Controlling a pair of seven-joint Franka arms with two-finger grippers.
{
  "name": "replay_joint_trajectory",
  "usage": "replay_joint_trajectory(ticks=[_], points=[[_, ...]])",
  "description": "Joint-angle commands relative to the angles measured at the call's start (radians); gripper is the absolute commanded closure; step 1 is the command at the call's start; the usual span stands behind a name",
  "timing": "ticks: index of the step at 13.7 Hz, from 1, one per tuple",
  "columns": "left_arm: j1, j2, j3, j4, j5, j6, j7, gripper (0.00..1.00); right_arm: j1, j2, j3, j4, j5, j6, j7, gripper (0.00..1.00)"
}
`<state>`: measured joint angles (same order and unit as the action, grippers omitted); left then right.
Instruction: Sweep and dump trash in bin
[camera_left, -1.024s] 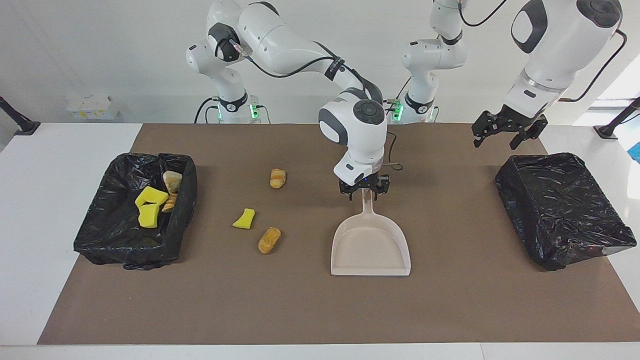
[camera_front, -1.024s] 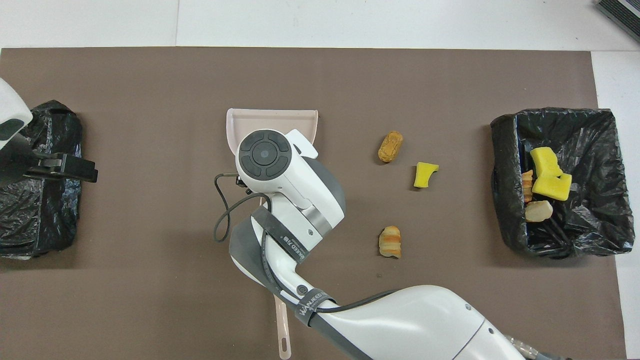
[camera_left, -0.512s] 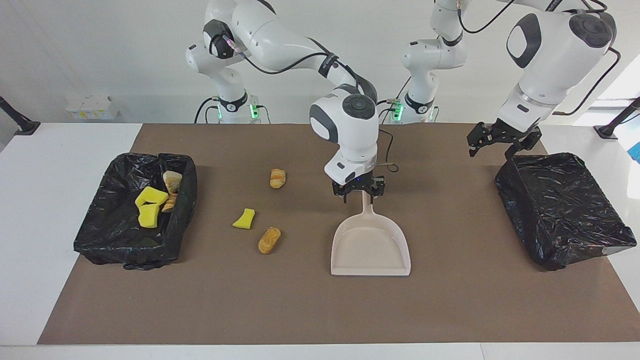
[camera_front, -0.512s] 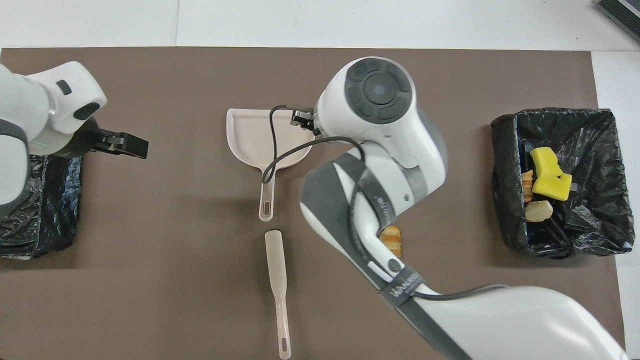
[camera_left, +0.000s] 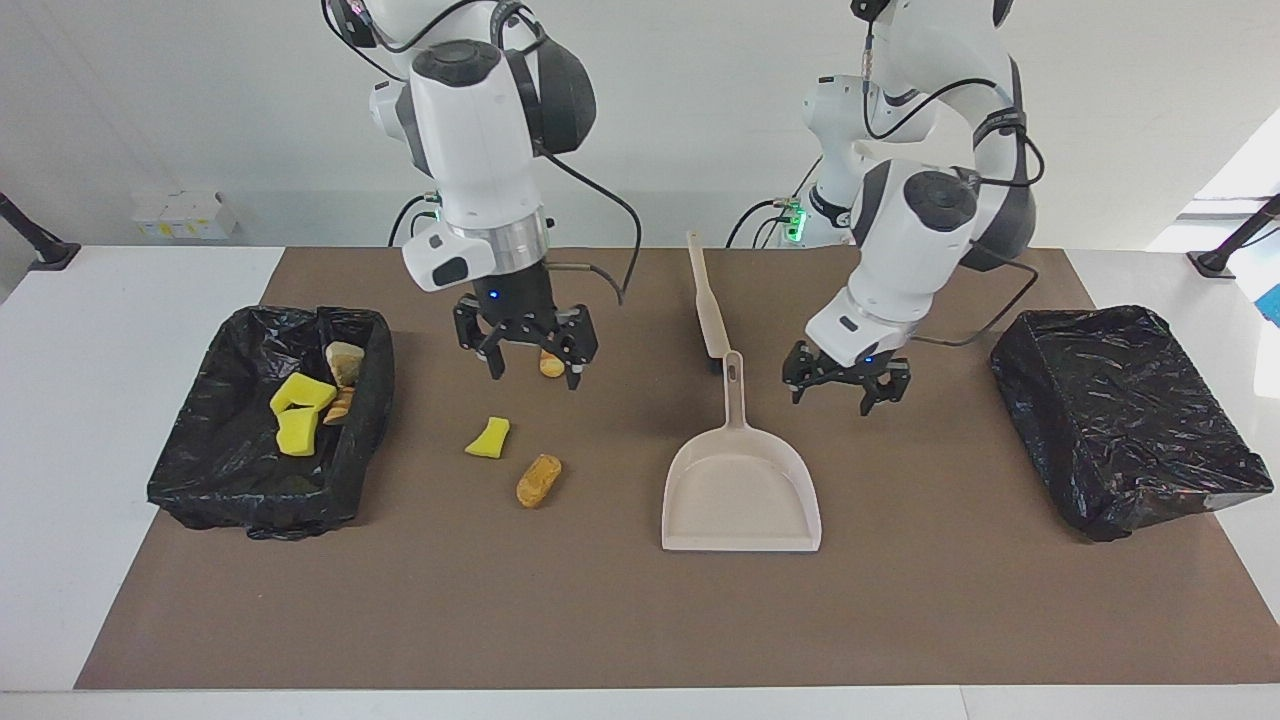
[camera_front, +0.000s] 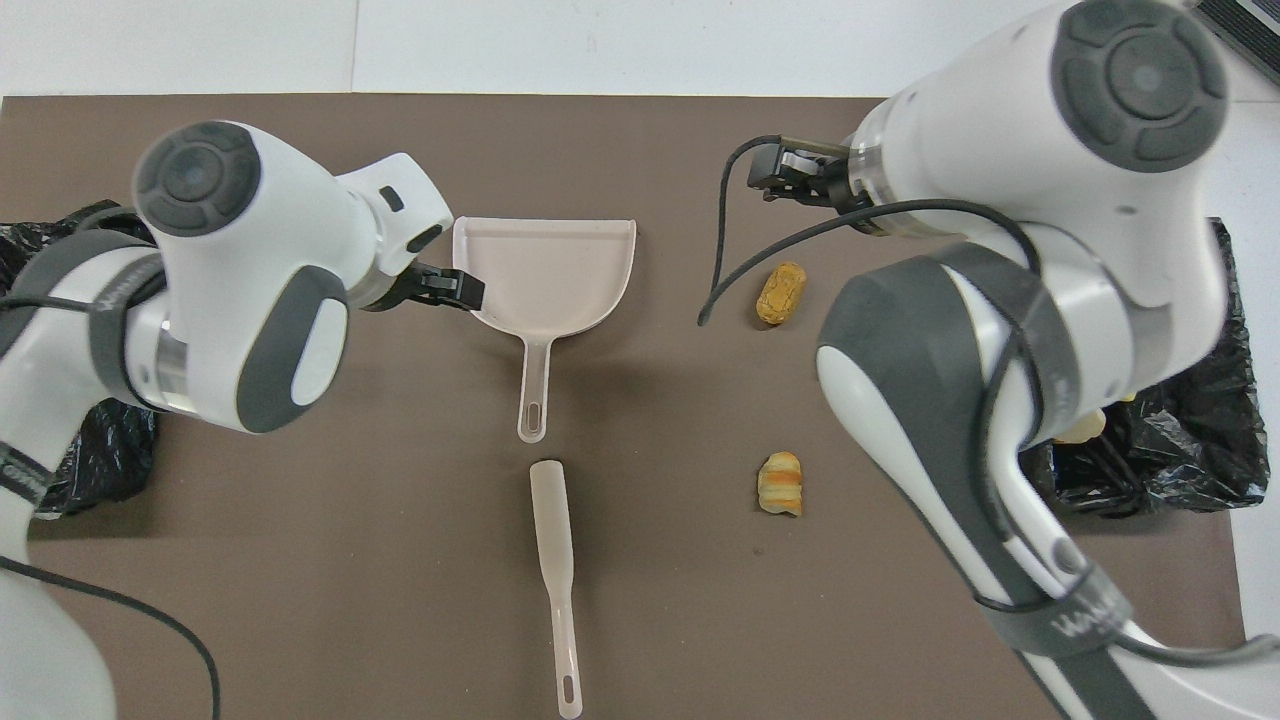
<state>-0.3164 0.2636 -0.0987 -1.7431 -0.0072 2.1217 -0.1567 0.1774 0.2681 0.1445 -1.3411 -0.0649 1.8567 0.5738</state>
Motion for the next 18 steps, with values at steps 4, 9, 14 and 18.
replay_joint_trajectory(ticks=[4, 9, 14, 18], points=[[-0.108, -0.023, 0.016, -0.139, 0.039, 0.112, -0.072, 0.00, -0.122, -0.208, 0.010, -0.146, 0.007, -0.195, -0.196, 0.00], [-0.138, -0.087, 0.013, -0.272, 0.038, 0.159, -0.122, 0.00, -0.182, -0.334, 0.009, -0.352, 0.083, -0.194, -0.310, 0.00], [-0.171, -0.090, 0.011, -0.279, 0.030, 0.195, -0.196, 0.18, -0.174, -0.340, 0.012, -0.358, 0.083, -0.229, -0.338, 0.00], [-0.197, -0.070, 0.013, -0.280, 0.030, 0.205, -0.205, 0.26, -0.043, -0.339, 0.015, -0.377, 0.085, -0.226, -0.255, 0.00]])
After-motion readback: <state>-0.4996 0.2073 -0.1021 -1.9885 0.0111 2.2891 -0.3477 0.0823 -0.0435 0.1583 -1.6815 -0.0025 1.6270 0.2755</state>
